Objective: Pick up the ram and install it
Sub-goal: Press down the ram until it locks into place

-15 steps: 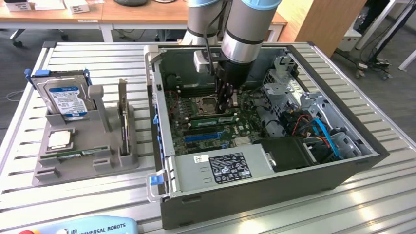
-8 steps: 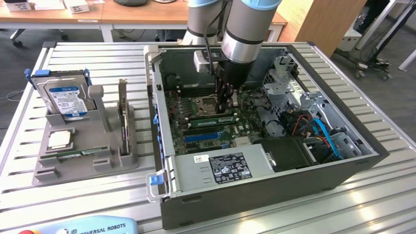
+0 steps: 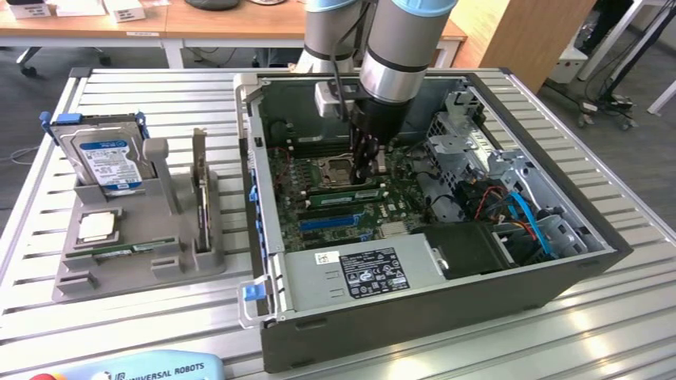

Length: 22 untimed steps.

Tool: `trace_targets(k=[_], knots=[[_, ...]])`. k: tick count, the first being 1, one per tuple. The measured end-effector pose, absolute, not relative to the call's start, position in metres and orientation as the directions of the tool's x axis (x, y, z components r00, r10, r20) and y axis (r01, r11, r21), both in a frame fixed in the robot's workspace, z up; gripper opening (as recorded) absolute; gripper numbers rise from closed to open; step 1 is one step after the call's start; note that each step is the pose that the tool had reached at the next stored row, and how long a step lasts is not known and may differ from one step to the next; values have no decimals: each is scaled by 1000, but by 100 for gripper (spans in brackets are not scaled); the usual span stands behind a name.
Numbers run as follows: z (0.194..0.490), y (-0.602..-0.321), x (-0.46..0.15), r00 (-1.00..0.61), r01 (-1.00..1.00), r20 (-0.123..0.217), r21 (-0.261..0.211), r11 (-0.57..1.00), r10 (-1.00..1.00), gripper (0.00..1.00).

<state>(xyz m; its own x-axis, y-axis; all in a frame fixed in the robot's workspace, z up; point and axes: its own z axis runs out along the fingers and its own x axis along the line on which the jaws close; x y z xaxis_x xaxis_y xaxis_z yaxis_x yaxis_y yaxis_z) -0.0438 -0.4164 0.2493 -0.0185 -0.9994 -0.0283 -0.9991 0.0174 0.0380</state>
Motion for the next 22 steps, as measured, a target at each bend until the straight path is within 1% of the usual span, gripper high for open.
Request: trace_targets(k=[22], knots=[[249,-416,-44,-198,-980,-28,38,197,-980,10]])
